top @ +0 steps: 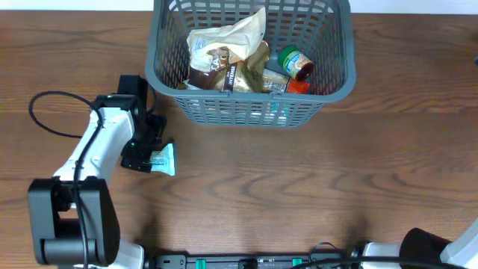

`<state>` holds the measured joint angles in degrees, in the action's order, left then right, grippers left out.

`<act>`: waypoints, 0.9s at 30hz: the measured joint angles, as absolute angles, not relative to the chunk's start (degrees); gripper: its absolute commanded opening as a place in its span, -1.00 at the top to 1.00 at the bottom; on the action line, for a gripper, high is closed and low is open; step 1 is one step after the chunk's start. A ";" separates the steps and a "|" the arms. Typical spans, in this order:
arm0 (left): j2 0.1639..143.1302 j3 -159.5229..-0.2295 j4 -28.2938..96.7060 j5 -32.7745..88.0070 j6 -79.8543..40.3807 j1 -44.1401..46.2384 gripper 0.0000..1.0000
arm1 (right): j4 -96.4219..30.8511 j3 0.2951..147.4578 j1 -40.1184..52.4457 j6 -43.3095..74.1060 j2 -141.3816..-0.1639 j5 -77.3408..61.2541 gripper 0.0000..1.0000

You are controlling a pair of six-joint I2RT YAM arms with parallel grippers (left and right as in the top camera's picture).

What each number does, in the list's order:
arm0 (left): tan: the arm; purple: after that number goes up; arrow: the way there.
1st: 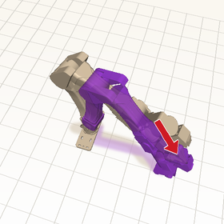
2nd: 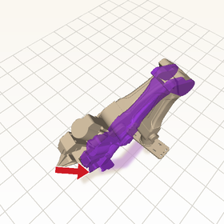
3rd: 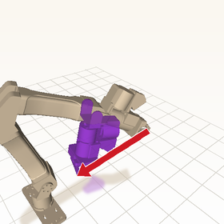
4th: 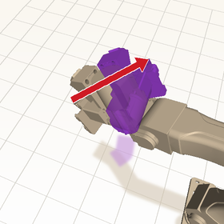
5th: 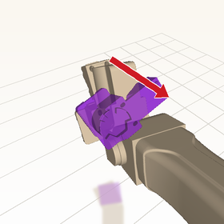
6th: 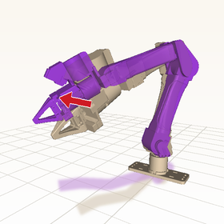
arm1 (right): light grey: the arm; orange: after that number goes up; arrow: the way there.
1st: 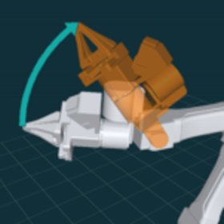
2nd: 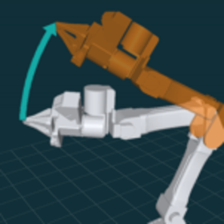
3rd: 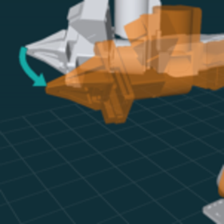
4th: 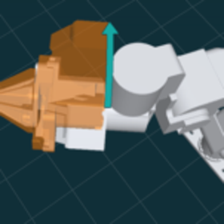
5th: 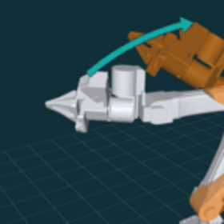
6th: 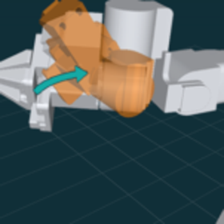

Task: Pack container
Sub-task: 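Lower the left gripper and grasp the mint-green pack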

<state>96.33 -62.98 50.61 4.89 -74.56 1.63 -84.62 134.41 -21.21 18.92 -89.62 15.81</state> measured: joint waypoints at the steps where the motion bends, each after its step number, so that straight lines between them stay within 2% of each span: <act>1: 96.68 -62.59 50.39 4.99 -74.91 1.63 -0.96 | -84.62 134.41 -21.21 18.92 -89.62 15.81 -0.98; 21: 97.95 -51.81 37.06 4.71 -78.98 1.63 -0.99 | -84.64 134.39 -21.21 18.92 -89.62 15.81 -0.99; 23: 97.86 -51.62 36.97 4.49 -79.53 1.63 -0.83 | -84.62 134.41 -21.21 18.92 -89.62 15.84 -0.98; 24: 97.82 -51.55 36.99 4.47 -79.77 1.63 -0.59 | -84.62 134.39 -21.21 18.92 -89.62 15.81 -0.99; 26: 97.73 -51.37 37.15 4.19 -79.64 1.63 -0.36 | -84.64 134.41 -21.21 18.92 -89.62 15.81 -0.99; 27: 97.71 -51.29 37.19 4.19 -79.55 1.63 -0.08 | -84.62 134.41 -21.21 18.92 -89.62 15.81 -0.98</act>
<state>97.71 -51.29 37.19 4.19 -79.55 1.63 -84.62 134.41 -21.21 18.92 -89.62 15.81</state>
